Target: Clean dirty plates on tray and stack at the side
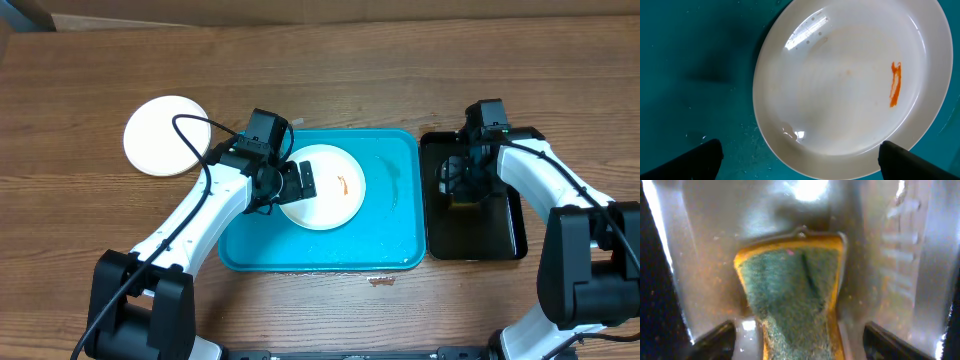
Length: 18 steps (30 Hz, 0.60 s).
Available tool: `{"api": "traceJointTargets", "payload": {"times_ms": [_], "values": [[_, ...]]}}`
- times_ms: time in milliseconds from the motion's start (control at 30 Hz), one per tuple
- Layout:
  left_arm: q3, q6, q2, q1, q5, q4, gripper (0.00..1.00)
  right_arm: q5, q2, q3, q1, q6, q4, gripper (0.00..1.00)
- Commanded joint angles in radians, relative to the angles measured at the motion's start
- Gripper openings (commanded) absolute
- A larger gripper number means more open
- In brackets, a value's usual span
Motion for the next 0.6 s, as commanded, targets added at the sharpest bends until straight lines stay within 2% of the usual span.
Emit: {"api": "traceJointTargets", "payload": {"times_ms": [0, 233, 300, 400, 433, 467, 567], "values": [[0.017, 0.013, -0.009, 0.001, 0.0, 0.004, 1.0, 0.0, -0.003, -0.005, -0.002, 0.005, 0.016, 1.0], [0.017, 0.013, -0.009, 0.001, 0.0, 0.007, 1.0, -0.047, -0.003, -0.005, -0.002, -0.023, 0.039, 1.0], [0.017, 0.013, -0.009, 0.001, 0.0, 0.007, 1.0, -0.039, -0.003, -0.005, -0.002, -0.039, 0.047, 0.87], [0.017, 0.013, -0.009, 0.001, 0.0, 0.007, 1.0, -0.022, -0.003, -0.005, -0.002, -0.04, 0.054, 0.43], [0.017, 0.013, -0.009, 0.001, 0.0, 0.006, 1.0, -0.016, -0.003, -0.005, -0.002, -0.04, 0.054, 0.34], [0.017, 0.013, -0.009, 0.001, 0.0, 0.007, 1.0, -0.016, -0.003, -0.005, -0.002, -0.04, 0.054, 0.31], [0.017, 0.013, -0.009, 0.001, 0.0, 0.007, 1.0, -0.017, -0.003, -0.005, -0.002, -0.04, 0.048, 0.34]]}}
